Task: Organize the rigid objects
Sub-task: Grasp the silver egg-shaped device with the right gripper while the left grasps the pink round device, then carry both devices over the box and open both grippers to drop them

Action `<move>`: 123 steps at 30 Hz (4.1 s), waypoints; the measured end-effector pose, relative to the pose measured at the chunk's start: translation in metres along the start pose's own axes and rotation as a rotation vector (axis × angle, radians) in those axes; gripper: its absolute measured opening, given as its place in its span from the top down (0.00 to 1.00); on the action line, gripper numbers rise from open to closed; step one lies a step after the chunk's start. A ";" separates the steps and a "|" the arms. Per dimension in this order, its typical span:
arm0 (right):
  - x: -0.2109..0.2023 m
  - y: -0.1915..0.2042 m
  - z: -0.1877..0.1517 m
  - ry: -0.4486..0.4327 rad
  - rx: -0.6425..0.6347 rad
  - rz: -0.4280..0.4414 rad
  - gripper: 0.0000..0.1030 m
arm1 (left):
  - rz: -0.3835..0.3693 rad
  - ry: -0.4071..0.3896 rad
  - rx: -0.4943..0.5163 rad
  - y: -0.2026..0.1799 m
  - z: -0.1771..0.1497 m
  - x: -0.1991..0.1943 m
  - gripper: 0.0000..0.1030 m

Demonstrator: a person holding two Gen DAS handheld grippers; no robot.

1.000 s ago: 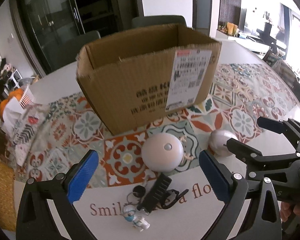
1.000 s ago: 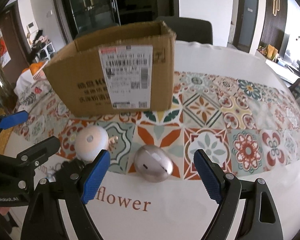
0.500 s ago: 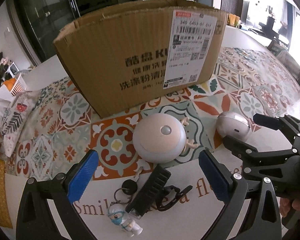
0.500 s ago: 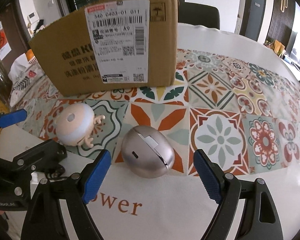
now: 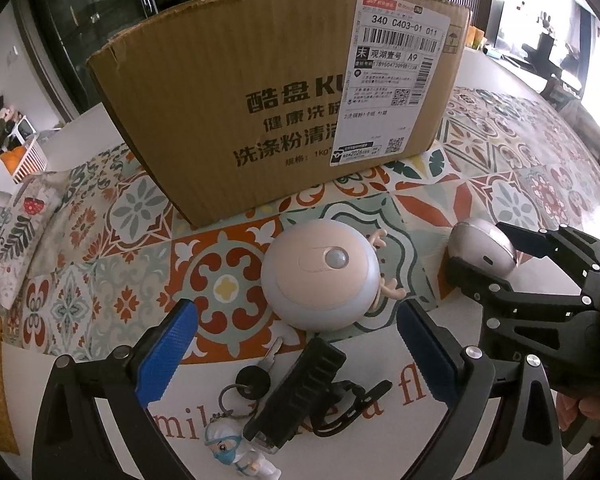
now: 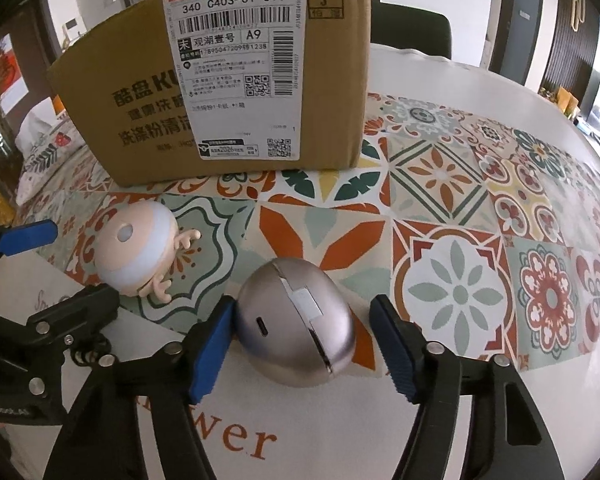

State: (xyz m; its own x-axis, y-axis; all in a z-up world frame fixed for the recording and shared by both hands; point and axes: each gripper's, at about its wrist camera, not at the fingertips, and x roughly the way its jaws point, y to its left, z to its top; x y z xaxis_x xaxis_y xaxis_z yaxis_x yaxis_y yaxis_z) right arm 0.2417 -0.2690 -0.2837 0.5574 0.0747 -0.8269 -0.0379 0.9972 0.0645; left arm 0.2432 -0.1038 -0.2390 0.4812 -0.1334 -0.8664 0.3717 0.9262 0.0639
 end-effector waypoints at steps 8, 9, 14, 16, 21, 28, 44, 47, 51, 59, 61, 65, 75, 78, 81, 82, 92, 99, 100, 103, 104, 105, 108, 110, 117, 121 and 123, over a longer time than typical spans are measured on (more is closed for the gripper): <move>0.000 0.002 0.000 -0.014 -0.009 -0.012 0.47 | -0.010 0.011 -0.010 0.002 0.003 0.006 0.02; 0.000 0.002 0.000 -0.016 -0.003 -0.012 0.47 | -0.012 0.011 -0.012 0.002 0.004 0.006 0.04; -0.005 -0.004 0.002 -0.025 0.042 -0.002 0.47 | -0.020 0.009 -0.021 -0.001 0.014 0.007 0.04; -0.008 -0.008 0.004 -0.031 0.058 -0.006 0.47 | -0.010 0.005 -0.016 -0.005 0.019 0.008 0.04; -0.013 -0.014 0.008 -0.035 0.071 -0.031 0.47 | 0.011 0.029 -0.025 -0.011 0.029 0.020 0.10; -0.007 -0.018 0.010 -0.025 0.084 -0.024 0.47 | -0.007 0.103 -0.048 -0.015 0.033 0.042 0.18; -0.013 -0.006 0.014 -0.031 0.087 -0.004 0.47 | -0.064 0.101 -0.079 0.000 0.024 0.045 0.28; -0.018 -0.004 0.014 -0.034 0.086 -0.007 0.47 | -0.068 0.083 -0.083 0.002 0.025 0.032 0.28; -0.029 -0.001 0.014 -0.049 0.087 -0.007 0.47 | -0.076 0.052 -0.085 0.006 0.022 0.015 0.28; -0.059 0.007 0.018 -0.095 0.093 -0.017 0.47 | -0.088 -0.015 -0.087 0.011 0.024 -0.024 0.28; -0.068 0.009 0.021 -0.110 0.093 -0.017 0.47 | -0.084 -0.035 -0.086 0.013 0.026 -0.035 0.28; -0.084 0.014 0.028 -0.140 0.084 -0.020 0.47 | -0.068 -0.083 -0.078 0.016 0.031 -0.056 0.28; -0.123 0.033 0.048 -0.217 0.066 -0.020 0.47 | -0.053 -0.176 -0.074 0.024 0.046 -0.101 0.28; -0.131 0.038 0.053 -0.235 0.058 -0.021 0.47 | -0.048 -0.197 -0.072 0.028 0.050 -0.113 0.28; -0.140 0.044 0.059 -0.258 0.049 -0.022 0.47 | -0.043 -0.221 -0.077 0.032 0.054 -0.124 0.28; -0.143 0.046 0.061 -0.264 0.047 -0.020 0.47 | -0.042 -0.230 -0.079 0.035 0.056 -0.126 0.28; -0.166 0.057 0.088 -0.344 0.017 -0.009 0.47 | -0.025 -0.308 -0.069 0.046 0.075 -0.152 0.28; -0.174 0.058 0.110 -0.390 -0.003 -0.010 0.47 | -0.030 -0.347 -0.065 0.052 0.093 -0.160 0.28; -0.174 0.059 0.113 -0.396 -0.008 -0.013 0.47 | -0.030 -0.350 -0.065 0.053 0.096 -0.160 0.28; -0.175 0.059 0.125 -0.415 -0.019 -0.024 0.47 | -0.022 -0.358 -0.062 0.055 0.105 -0.159 0.28; -0.174 0.060 0.128 -0.419 -0.022 -0.027 0.47 | -0.023 -0.359 -0.061 0.056 0.107 -0.159 0.28; -0.174 0.060 0.131 -0.423 -0.027 -0.029 0.47 | -0.026 -0.362 -0.059 0.057 0.111 -0.158 0.28; -0.172 0.061 0.143 -0.430 -0.039 -0.037 0.47 | -0.025 -0.361 -0.060 0.061 0.119 -0.155 0.28; -0.169 0.061 0.152 -0.434 -0.043 -0.037 0.47 | -0.031 -0.357 -0.062 0.064 0.125 -0.152 0.28; -0.150 0.056 0.179 -0.406 -0.055 -0.041 0.47 | -0.023 -0.308 -0.041 0.067 0.149 -0.129 0.28; -0.133 0.049 0.192 -0.369 -0.057 -0.045 0.47 | -0.019 -0.270 -0.030 0.068 0.160 -0.115 0.28; -0.122 0.045 0.199 -0.341 -0.048 -0.045 0.47 | -0.020 -0.241 -0.032 0.069 0.165 -0.107 0.28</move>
State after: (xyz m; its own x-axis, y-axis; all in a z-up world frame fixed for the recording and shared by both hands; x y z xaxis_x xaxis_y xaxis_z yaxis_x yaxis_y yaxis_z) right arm 0.3370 -0.2344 -0.0683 0.8040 0.0332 -0.5937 -0.0415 0.9991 -0.0004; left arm 0.3488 -0.0841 -0.0602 0.6509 -0.2281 -0.7241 0.3590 0.9329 0.0288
